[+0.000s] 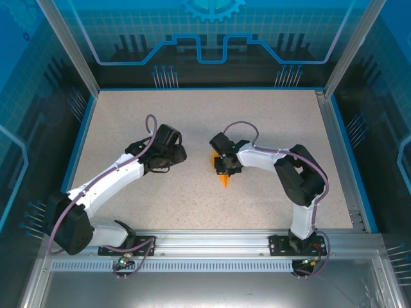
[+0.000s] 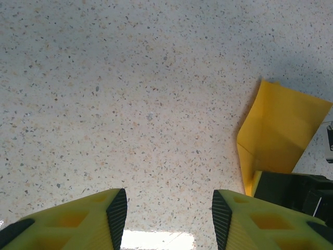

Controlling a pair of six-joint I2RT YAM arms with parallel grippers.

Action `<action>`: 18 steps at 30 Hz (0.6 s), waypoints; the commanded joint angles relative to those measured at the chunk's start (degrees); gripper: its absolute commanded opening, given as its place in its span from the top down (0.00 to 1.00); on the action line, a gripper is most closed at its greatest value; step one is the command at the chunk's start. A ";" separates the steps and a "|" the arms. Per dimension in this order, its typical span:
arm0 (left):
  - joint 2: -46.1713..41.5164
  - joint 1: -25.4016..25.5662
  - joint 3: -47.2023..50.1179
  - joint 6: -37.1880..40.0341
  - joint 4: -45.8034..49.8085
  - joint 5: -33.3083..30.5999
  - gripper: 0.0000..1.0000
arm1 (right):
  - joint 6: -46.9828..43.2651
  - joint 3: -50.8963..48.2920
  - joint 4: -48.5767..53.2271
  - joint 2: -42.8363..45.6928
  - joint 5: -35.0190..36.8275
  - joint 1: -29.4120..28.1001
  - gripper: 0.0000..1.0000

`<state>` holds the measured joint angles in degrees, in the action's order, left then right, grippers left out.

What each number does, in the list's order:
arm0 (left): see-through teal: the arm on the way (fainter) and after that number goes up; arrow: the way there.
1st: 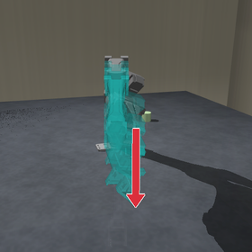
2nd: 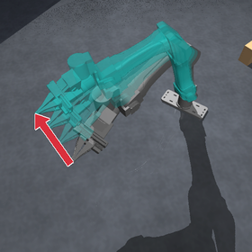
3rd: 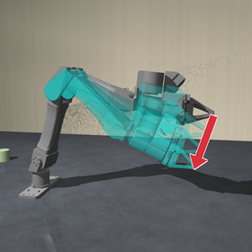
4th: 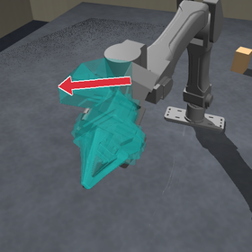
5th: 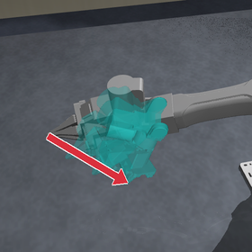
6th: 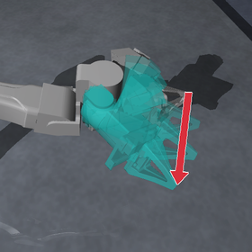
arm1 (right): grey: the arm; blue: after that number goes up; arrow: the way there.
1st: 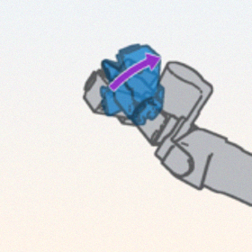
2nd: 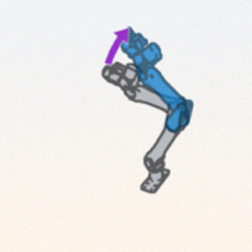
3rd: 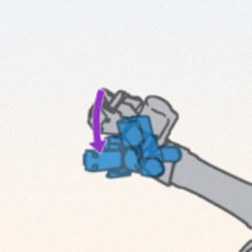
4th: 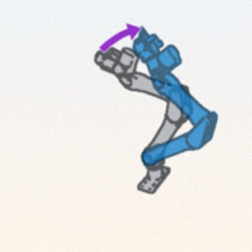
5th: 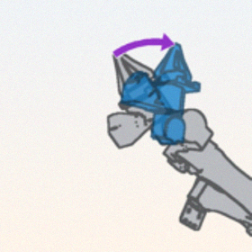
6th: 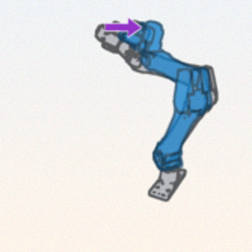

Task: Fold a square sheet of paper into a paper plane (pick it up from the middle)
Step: Move a paper plane to the center of the table.

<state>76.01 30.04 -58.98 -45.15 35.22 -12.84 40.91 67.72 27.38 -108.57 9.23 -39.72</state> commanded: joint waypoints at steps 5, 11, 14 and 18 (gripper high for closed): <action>-0.41 -0.41 0.45 -0.92 0.20 -0.94 0.50 | -1.30 2.78 4.96 -4.68 3.40 -2.08 0.72; -0.66 -0.48 0.36 -1.02 0.22 -0.99 0.50 | 1.38 5.48 7.17 -8.49 3.66 -2.72 0.68; -0.77 -0.49 0.38 -0.93 0.33 -1.05 0.50 | 3.26 5.83 7.07 -7.78 3.60 -2.58 0.68; -0.69 -0.47 0.27 -0.91 0.20 -0.89 0.50 | 5.55 6.95 7.99 -6.83 3.86 -2.24 0.67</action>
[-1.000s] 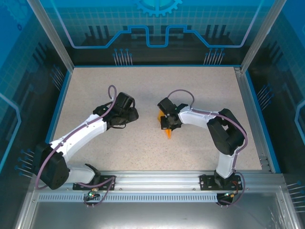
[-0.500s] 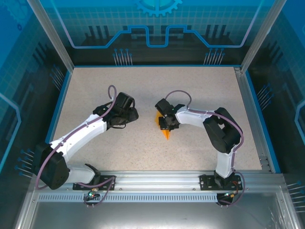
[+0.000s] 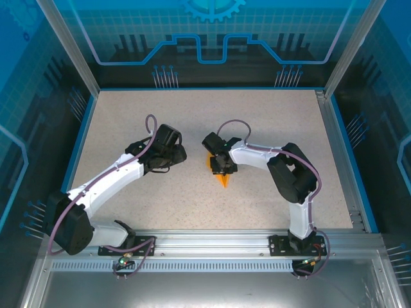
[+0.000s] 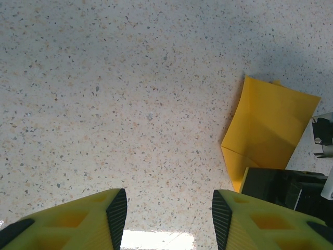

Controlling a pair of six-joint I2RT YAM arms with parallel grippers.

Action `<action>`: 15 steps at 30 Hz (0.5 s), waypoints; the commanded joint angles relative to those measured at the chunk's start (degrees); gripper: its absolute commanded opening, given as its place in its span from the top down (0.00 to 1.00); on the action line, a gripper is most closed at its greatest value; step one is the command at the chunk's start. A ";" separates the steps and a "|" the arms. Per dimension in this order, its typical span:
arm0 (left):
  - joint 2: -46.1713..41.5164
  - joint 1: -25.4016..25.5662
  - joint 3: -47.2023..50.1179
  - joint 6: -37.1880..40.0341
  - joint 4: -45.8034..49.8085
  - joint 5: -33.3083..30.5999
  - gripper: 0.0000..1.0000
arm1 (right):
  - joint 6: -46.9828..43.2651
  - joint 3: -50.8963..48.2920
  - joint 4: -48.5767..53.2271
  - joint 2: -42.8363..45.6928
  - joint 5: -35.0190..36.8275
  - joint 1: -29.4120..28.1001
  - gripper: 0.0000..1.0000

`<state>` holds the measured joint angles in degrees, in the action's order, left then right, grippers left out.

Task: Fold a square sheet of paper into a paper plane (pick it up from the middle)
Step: Move a paper plane to the center of the table.

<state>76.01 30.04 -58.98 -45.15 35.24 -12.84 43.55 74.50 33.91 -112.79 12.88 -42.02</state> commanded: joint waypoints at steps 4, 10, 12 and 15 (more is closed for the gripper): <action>-0.31 -0.44 0.19 -1.07 -0.11 -0.61 0.50 | 4.84 1.12 1.48 -2.39 -0.81 0.34 0.64; -1.24 -0.40 0.42 -0.31 0.09 -1.61 0.50 | 2.33 1.91 2.33 3.25 -0.82 0.28 0.59; -1.86 -0.47 0.62 0.05 0.17 -2.55 0.50 | 0.50 1.68 2.06 6.36 -1.30 0.34 0.53; -2.52 -0.43 0.54 0.70 0.59 -3.91 0.50 | -0.74 1.70 3.64 10.92 -0.55 0.27 0.47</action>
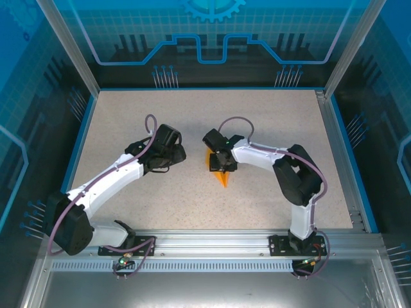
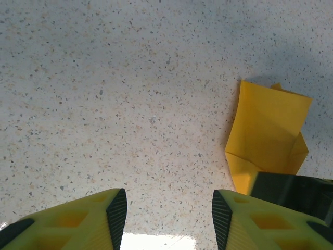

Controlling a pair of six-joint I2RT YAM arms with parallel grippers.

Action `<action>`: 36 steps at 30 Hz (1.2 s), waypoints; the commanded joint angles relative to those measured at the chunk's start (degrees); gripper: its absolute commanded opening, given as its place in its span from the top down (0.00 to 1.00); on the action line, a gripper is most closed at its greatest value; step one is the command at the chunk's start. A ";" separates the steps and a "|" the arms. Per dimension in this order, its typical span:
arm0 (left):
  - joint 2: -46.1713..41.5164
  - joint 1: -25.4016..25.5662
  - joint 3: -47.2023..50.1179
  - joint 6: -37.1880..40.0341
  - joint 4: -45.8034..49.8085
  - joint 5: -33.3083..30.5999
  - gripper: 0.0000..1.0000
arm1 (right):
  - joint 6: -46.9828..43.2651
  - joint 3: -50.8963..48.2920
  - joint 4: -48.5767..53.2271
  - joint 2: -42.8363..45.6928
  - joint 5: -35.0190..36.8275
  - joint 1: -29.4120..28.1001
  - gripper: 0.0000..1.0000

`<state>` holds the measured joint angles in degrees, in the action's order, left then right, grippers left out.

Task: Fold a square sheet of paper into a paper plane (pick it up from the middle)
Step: Move a paper plane to the center of the table, then reset both arms

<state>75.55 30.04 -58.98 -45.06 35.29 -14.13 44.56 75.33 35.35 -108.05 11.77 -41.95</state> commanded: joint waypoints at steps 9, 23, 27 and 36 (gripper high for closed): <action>-6.46 -0.75 4.05 4.85 -1.94 -11.85 0.32 | -6.94 -11.00 0.75 29.00 20.06 4.68 0.39; -6.36 -17.89 18.04 23.94 -26.84 -27.19 0.01 | -35.14 -44.45 -39.86 40.84 18.25 30.57 0.15; -3.24 -19.55 25.23 31.59 -46.17 -26.14 0.01 | -40.81 -47.49 -54.59 35.83 13.96 31.20 0.16; 6.92 -20.64 29.03 43.65 -66.62 -18.59 0.01 | -48.28 -50.54 -75.72 26.08 2.09 32.57 0.16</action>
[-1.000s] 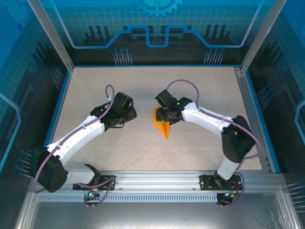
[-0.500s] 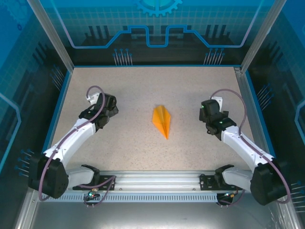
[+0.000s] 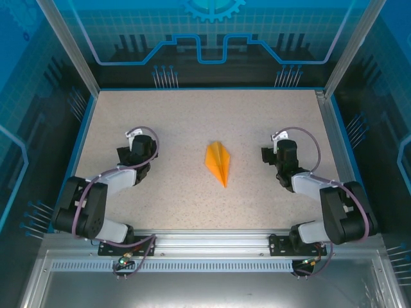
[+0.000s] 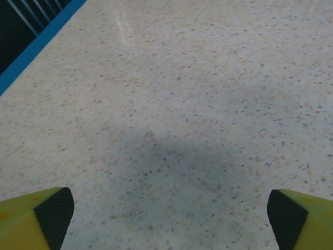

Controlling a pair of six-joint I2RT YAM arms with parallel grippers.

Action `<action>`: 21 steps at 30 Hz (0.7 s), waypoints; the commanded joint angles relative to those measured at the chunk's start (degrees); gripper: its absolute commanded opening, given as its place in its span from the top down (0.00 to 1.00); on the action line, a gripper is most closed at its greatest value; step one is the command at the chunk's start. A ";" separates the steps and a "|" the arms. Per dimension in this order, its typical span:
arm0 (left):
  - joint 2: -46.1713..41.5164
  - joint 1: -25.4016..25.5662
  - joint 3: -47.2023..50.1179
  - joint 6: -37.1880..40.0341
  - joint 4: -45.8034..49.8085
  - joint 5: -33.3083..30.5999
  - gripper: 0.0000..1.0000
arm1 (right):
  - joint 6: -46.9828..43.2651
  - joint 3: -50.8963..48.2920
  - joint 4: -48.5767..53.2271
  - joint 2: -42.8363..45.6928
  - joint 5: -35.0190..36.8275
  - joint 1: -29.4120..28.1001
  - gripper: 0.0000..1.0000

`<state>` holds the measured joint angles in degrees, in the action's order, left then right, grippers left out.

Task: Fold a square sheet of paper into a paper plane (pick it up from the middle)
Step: Reset both arms

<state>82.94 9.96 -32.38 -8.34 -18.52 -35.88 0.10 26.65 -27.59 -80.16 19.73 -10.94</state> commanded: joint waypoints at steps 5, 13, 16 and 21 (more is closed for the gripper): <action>-0.18 -4.53 9.52 5.90 -25.18 11.56 0.01 | -2.25 -5.77 -20.14 -3.25 -12.15 4.67 0.14; 3.61 -8.11 9.71 4.98 -27.90 20.33 0.01 | -0.20 -2.48 -16.73 -6.07 -12.62 6.57 0.01; 3.88 -8.11 9.87 5.24 -28.90 20.15 0.01 | 0.00 -2.47 -16.45 -5.89 -11.98 6.60 0.01; 3.85 -7.47 9.79 5.79 -28.59 19.55 0.01 | -0.06 -2.58 -16.61 -5.89 -11.42 6.36 0.01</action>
<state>86.85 2.31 -22.31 -2.96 -45.12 -17.65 -0.86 23.24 -42.65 -85.84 8.49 -5.15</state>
